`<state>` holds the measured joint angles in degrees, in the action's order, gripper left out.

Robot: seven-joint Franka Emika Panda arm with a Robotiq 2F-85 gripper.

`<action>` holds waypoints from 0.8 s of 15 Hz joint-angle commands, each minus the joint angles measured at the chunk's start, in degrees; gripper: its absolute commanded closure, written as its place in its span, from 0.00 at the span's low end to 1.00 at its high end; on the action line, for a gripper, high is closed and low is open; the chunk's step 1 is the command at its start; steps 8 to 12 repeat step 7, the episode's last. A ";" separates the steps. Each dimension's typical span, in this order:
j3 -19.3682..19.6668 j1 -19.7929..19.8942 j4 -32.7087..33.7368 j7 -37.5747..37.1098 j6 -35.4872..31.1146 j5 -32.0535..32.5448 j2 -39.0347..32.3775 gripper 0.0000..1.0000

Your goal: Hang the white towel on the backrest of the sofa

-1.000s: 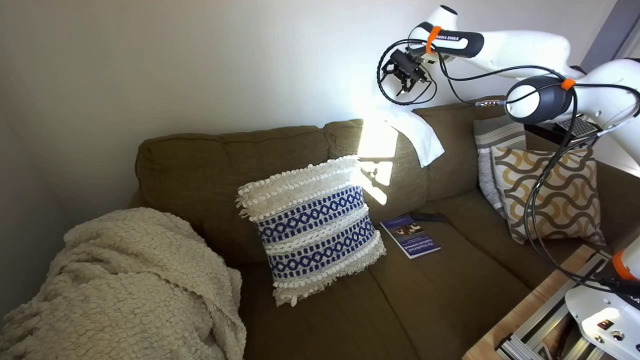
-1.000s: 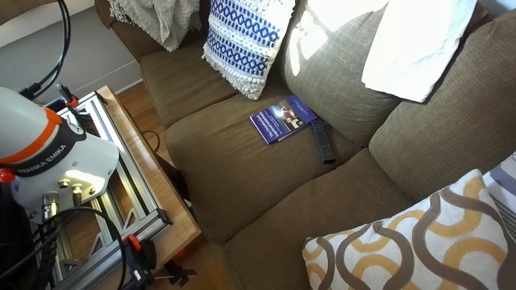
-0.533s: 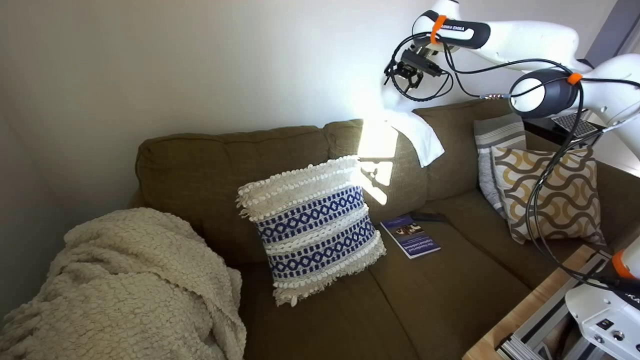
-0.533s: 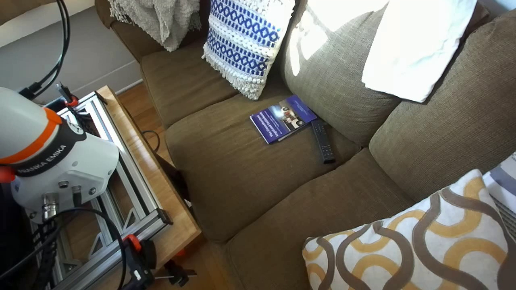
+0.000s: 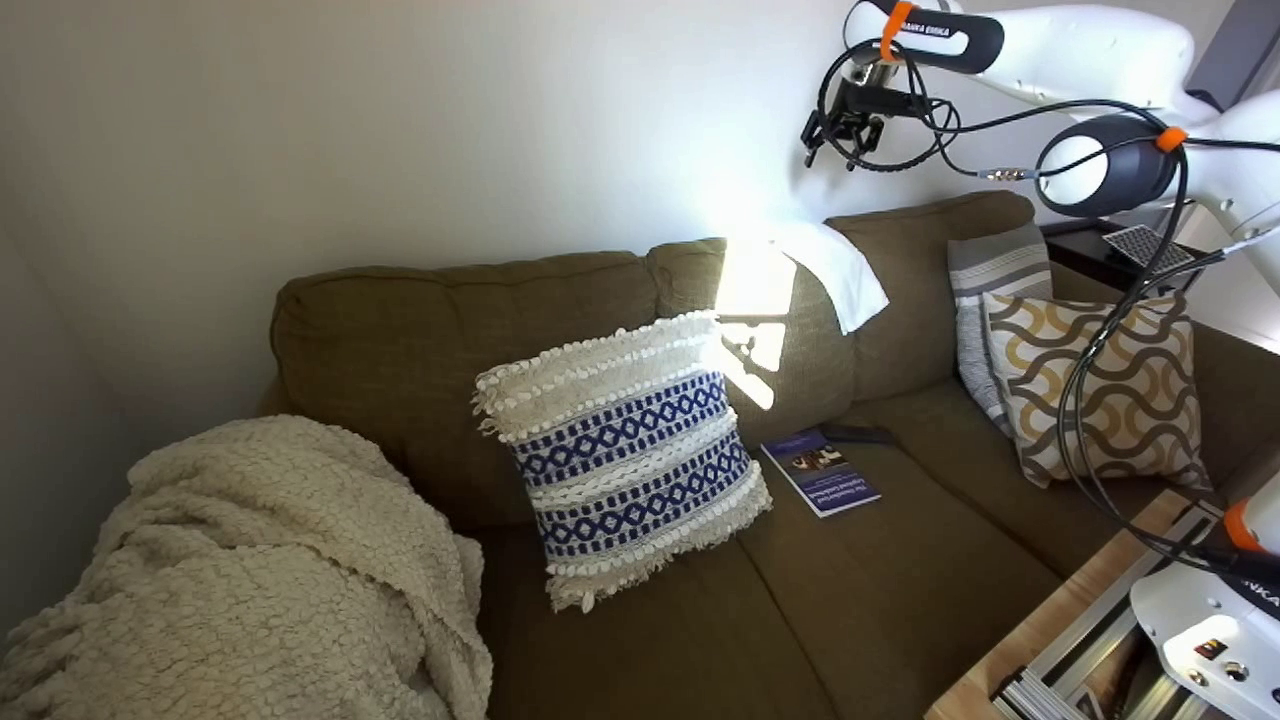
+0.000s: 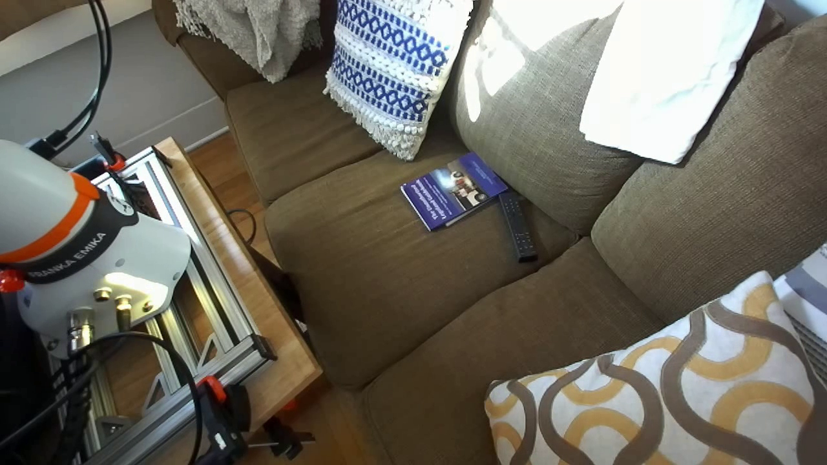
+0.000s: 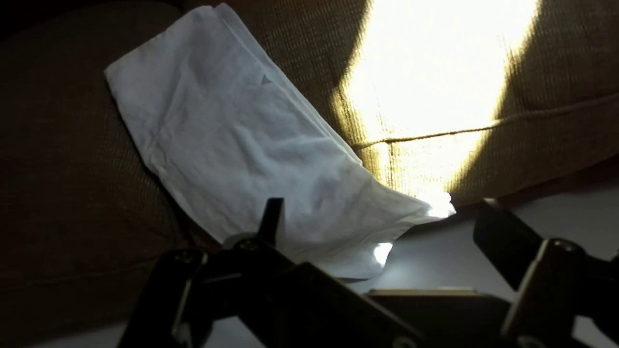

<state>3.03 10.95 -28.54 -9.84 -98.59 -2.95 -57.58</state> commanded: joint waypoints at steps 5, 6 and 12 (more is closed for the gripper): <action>0.67 -0.11 0.00 3.26 0.42 1.10 0.85 0.00; 0.67 -0.18 0.00 3.26 0.42 1.10 0.84 0.00; 0.67 -0.22 0.00 3.26 0.42 1.10 0.84 0.00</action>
